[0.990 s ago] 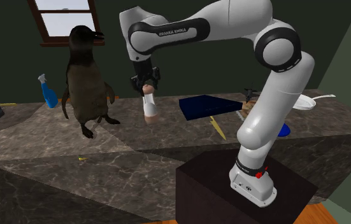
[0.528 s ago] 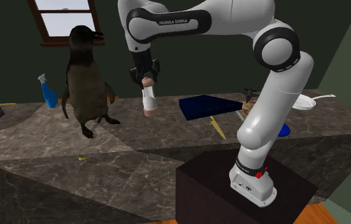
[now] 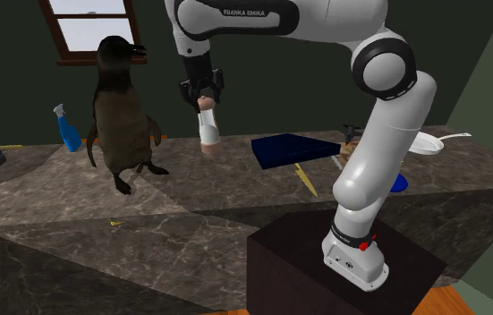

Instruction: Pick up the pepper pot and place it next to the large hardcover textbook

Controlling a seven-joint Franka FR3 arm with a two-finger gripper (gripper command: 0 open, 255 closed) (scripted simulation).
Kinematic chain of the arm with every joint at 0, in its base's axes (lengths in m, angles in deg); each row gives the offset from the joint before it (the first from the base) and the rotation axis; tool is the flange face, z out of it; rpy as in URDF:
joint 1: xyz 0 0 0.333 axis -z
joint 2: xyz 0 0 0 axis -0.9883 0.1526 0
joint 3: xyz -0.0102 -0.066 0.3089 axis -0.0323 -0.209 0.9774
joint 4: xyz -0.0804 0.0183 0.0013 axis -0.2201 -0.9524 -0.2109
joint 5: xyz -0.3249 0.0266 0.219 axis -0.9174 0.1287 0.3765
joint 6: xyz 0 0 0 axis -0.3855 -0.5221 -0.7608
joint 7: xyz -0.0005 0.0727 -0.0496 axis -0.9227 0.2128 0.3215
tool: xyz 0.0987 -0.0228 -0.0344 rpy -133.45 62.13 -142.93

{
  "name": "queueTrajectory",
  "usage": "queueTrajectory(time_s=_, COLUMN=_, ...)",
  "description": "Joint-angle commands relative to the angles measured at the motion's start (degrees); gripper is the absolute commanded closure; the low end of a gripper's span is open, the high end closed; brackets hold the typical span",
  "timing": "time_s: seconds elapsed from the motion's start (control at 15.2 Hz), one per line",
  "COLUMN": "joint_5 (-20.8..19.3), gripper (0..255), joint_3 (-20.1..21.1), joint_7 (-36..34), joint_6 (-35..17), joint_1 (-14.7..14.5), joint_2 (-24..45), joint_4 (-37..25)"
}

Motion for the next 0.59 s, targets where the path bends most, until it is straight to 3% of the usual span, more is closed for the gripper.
queueTrajectory(time_s=0.0, joint_5=-0.27, gripper=255, joint_3=0.1, joint_7=0.0, joint_6=1.67, joint_1=-0.04, joint_2=0.54, joint_4=-2.11)
queueTrajectory(time_s=0.13, joint_5=-0.54, gripper=255, joint_3=0.23, joint_7=-0.06, joint_6=3.02, joint_1=-0.11, joint_2=1.08, joint_4=-3.92)
queueTrajectory(time_s=0.53, joint_5=1.49, gripper=255, joint_3=-5.75, joint_7=9.71, joint_6=-1.73, joint_1=3.83, joint_2=-6.28, joint_4=6.41)
